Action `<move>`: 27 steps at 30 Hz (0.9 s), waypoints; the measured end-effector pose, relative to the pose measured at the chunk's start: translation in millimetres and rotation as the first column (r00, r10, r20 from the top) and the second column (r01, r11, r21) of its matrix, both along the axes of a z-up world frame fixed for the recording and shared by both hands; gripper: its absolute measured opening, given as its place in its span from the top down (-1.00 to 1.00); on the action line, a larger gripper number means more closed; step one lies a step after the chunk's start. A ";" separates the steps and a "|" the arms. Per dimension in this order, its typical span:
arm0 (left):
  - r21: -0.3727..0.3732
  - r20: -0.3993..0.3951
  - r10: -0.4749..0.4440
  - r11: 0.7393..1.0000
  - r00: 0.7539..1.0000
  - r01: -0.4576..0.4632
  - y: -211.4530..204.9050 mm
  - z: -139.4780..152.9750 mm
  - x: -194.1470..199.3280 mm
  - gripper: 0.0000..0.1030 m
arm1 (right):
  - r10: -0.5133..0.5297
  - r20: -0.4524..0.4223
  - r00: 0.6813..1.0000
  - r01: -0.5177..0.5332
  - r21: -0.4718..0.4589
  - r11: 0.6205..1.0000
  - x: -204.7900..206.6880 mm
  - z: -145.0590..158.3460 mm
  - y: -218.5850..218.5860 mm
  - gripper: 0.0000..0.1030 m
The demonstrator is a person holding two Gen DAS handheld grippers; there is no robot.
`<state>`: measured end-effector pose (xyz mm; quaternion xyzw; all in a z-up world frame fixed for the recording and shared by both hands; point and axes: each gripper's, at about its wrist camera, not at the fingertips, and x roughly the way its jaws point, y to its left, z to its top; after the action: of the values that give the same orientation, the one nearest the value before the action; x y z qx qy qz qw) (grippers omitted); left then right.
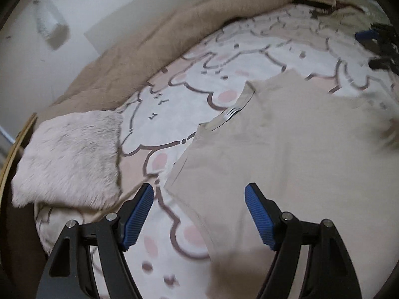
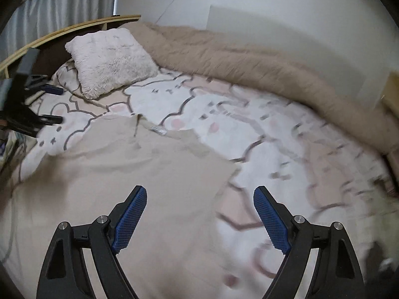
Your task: Fold clothes
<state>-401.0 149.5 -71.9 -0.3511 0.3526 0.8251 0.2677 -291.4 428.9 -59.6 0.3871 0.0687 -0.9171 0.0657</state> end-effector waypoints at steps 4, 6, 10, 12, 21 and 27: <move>-0.050 0.048 -0.025 0.998 0.999 0.028 24.0 -37.3 -45.0 -0.47 | 0.066 0.073 0.995 -0.054 -0.148 0.987 -14.8 -56.1 -12.9 -0.57; -0.069 0.097 -0.068 0.995 0.993 0.074 35.1 -49.4 -59.5 -0.47 | 0.125 0.109 0.986 -0.097 -0.230 0.968 -15.8 -82.3 -18.9 -0.34; -0.085 0.142 -0.121 0.987 0.982 0.134 51.5 -66.2 -85.9 -0.47 | 0.185 0.198 0.963 -0.129 -0.265 0.956 -14.8 -128.2 -25.9 -0.21; -0.061 0.170 -0.114 0.990 0.979 0.126 55.2 -70.4 -102.3 -0.47 | 0.188 0.197 0.962 -0.132 -0.266 0.955 -11.6 -137.2 -25.5 -0.21; -0.116 0.256 -0.122 0.981 0.959 0.156 72.9 -107.5 -145.6 0.29 | 0.206 0.156 0.966 -0.145 -0.332 0.932 -1.3 -142.5 -18.7 -0.24; -0.142 0.240 -0.061 0.985 0.969 0.097 68.5 -108.5 -164.0 -0.61 | 0.237 0.152 0.960 -0.181 -0.313 0.932 -1.1 -143.3 -24.9 -0.50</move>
<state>-565.0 218.0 -180.4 -0.4513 0.3945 0.7370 0.3124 -292.5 404.0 -202.9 0.4478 -0.0349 -0.8643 0.2266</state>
